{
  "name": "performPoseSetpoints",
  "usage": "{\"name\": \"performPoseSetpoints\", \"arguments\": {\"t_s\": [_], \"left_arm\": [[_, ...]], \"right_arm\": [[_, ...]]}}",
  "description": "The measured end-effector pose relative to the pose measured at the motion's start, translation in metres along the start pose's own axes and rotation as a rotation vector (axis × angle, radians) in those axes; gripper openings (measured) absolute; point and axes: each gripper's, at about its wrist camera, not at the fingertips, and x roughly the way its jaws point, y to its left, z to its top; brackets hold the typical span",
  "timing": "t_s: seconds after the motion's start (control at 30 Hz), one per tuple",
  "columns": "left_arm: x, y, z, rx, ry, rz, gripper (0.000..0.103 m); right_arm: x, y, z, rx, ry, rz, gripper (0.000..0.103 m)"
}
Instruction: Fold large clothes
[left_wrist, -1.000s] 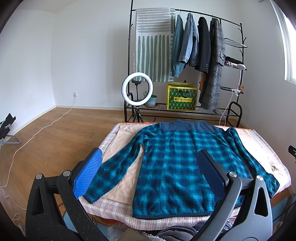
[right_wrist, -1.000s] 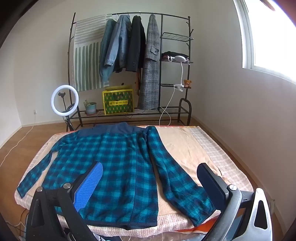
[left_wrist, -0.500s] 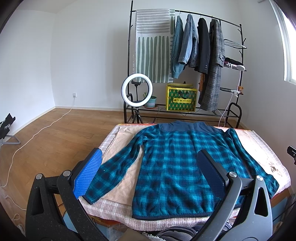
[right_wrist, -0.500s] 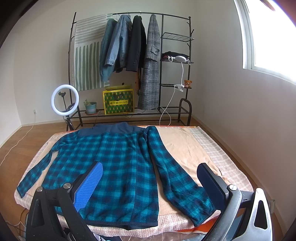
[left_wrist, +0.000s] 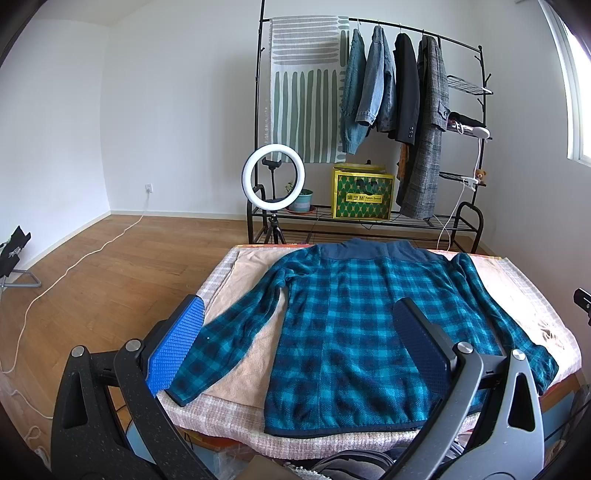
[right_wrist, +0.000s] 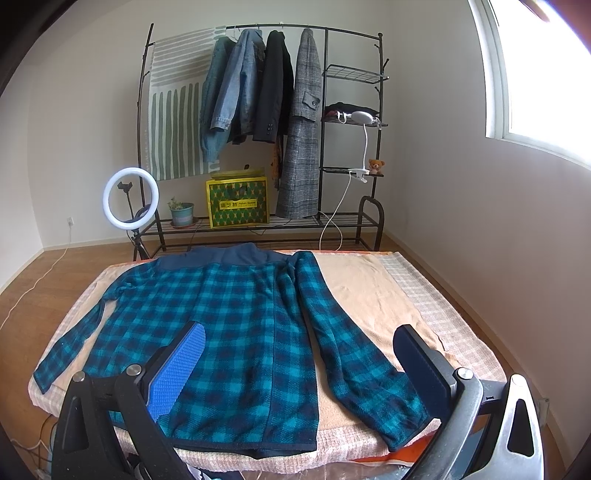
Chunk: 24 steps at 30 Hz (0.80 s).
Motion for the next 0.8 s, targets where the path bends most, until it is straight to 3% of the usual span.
{"name": "performPoseSetpoints", "arguments": {"t_s": [0.8], "left_arm": [[0.0005,0.0006,-0.0001,0.002,0.001,0.000,0.103]], "right_arm": [[0.0023,0.0026,-0.0008,-0.003,0.001,0.004,0.103]]}}
